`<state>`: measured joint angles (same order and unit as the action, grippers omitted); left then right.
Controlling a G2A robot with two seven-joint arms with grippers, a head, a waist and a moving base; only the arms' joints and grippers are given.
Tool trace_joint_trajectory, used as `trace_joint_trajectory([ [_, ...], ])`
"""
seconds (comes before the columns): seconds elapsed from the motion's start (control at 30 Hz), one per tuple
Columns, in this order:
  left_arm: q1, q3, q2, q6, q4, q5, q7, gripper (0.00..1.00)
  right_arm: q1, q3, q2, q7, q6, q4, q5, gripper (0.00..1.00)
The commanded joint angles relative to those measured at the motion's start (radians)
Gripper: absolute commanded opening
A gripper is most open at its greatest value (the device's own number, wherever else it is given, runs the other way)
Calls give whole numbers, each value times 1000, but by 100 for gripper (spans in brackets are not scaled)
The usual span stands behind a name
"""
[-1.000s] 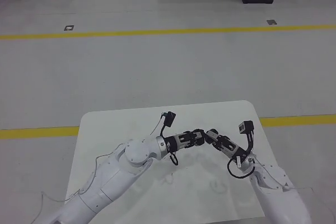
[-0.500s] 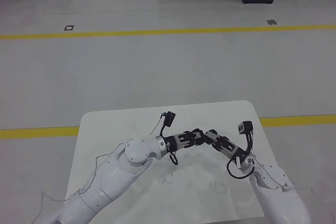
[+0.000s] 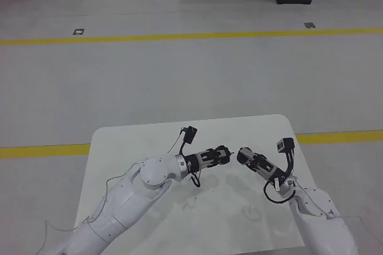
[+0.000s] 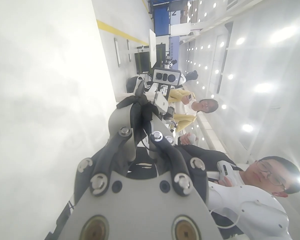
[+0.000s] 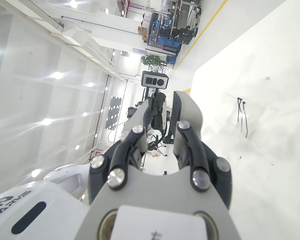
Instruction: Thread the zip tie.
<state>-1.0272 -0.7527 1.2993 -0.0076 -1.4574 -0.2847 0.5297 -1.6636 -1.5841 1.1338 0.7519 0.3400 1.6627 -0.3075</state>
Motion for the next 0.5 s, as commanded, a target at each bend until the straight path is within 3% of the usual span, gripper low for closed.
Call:
trace_joint_trajectory([
  [0.0, -5, -11, -4, 3, -9, 10, 4, 0, -2, -18, -2, 13, 0, -5, -6, 100],
  [0.1, -12, -31, -15, 19, -27, 38, 25, 0, 1, -34, -6, 43, -5, -18, -2, 100],
  [0.2, -24, -61, -29, 29, -47, 57, 68, 0, 18, -30, -13, 100, -102, -18, 17, 100],
  [0.23, -26, -61, -32, 27, -54, 71, 94, 0, 18, -30, -13, 100, -102, -18, 17, 100],
  [0.47, -27, -63, -33, 26, -54, 72, 89, 0, 18, -30, -13, 100, -102, -18, 17, 100],
])
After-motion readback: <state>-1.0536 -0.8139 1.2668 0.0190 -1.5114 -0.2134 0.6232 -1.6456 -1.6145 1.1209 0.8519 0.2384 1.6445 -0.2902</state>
